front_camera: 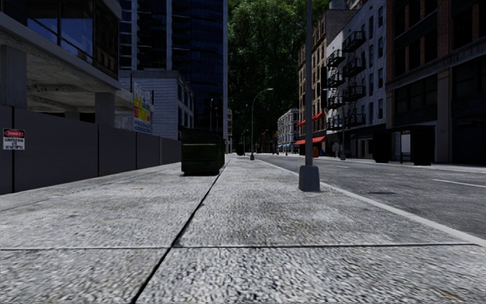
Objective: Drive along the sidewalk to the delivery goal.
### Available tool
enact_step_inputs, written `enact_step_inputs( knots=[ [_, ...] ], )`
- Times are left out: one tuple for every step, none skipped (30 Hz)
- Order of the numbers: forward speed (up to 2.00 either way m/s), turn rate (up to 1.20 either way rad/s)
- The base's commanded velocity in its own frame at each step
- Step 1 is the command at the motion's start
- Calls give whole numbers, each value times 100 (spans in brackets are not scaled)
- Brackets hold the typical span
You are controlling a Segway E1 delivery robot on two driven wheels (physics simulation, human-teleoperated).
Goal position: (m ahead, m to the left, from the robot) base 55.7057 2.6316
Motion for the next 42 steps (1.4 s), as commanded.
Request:
enact_step_inputs(
  knots=[
    [200, 0],
    [200, 0],
    [200, 0],
    [200, 0],
    [200, 0],
    [200, 0],
    [200, 0],
    [200, 0],
    [200, 0],
    [200, 0],
    [200, 0],
    [200, 0],
    [200, 0],
    [200, 0],
    [200, 0],
    [200, 0],
    [200, 0],
    [200, 0],
    [200, 0],
    [200, 0],
    [200, 0],
    [200, 0],
    [200, 0],
    [200, 0],
    [200, 0],
    [200, 0],
    [200, 0],
    [200, 0],
    [200, 0],
    [200, 0],
    [200, 0],
    [200, 0],
    [200, 0],
    [200, 0],
    [200, 0],
    [200, 0],
    [200, 0],
    [200, 0],
    [200, 0],
    [200, 0],
    [200, 0],
    [200, 0]
  ],
)
